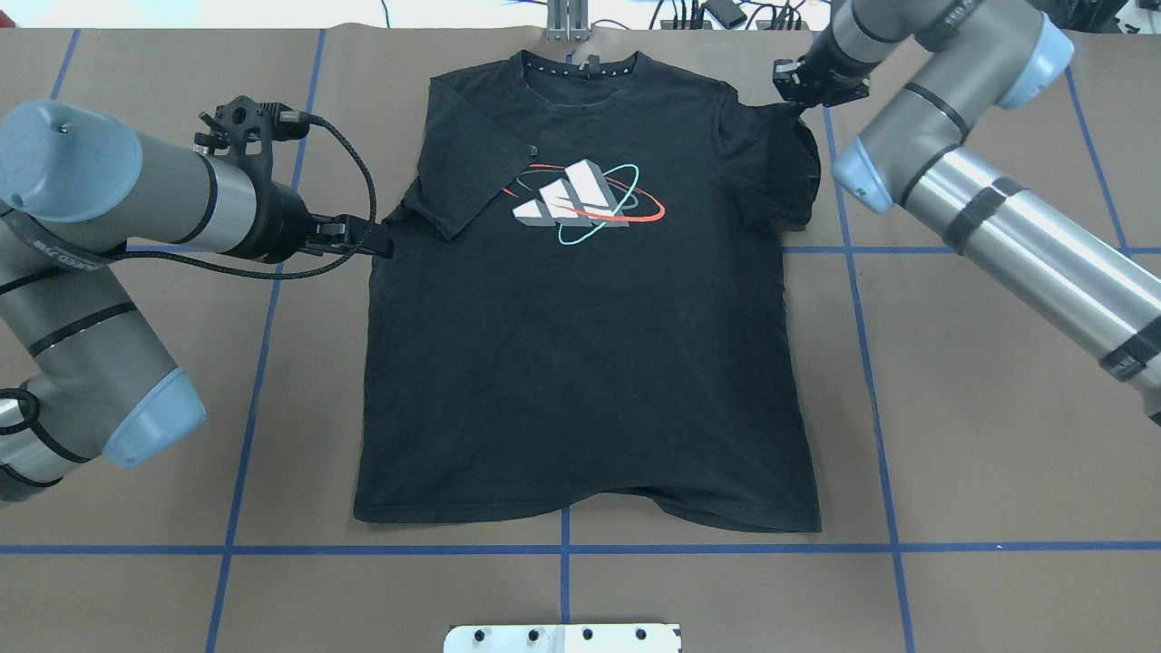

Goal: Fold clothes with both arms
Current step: 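Grasp the other sleeve with the right gripper and fold it inward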

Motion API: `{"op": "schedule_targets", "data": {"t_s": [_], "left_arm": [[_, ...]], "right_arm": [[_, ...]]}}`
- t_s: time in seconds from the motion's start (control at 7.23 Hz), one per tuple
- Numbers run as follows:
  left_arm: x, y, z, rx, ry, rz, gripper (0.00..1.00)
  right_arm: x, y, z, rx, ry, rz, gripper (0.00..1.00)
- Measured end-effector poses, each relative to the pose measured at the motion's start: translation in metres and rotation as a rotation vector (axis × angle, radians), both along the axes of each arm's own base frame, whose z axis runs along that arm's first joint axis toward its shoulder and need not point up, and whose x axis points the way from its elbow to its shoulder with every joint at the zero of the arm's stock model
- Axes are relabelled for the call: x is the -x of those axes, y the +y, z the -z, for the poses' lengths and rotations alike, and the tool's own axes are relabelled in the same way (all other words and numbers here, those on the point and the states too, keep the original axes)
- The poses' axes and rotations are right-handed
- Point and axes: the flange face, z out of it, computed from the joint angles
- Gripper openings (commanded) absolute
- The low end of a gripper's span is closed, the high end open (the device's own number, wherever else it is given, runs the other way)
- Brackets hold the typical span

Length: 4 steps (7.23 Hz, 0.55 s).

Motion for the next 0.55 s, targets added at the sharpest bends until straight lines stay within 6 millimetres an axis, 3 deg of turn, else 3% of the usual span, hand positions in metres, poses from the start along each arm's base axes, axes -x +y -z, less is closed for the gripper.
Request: {"op": "schedule_targets", "data": {"t_s": [0.28,0.55], "left_arm": [[0.0,0.0,0.0,0.0,0.0,0.0,1.0],[0.0,0.0,-0.001,0.0,0.0,0.0,1.0]], "right_arm": [[0.045,0.003,0.058,0.059,0.001,-0.069,0.0],[0.088,0.004,0.09,0.064,0.018,-0.106,0.0]]}}
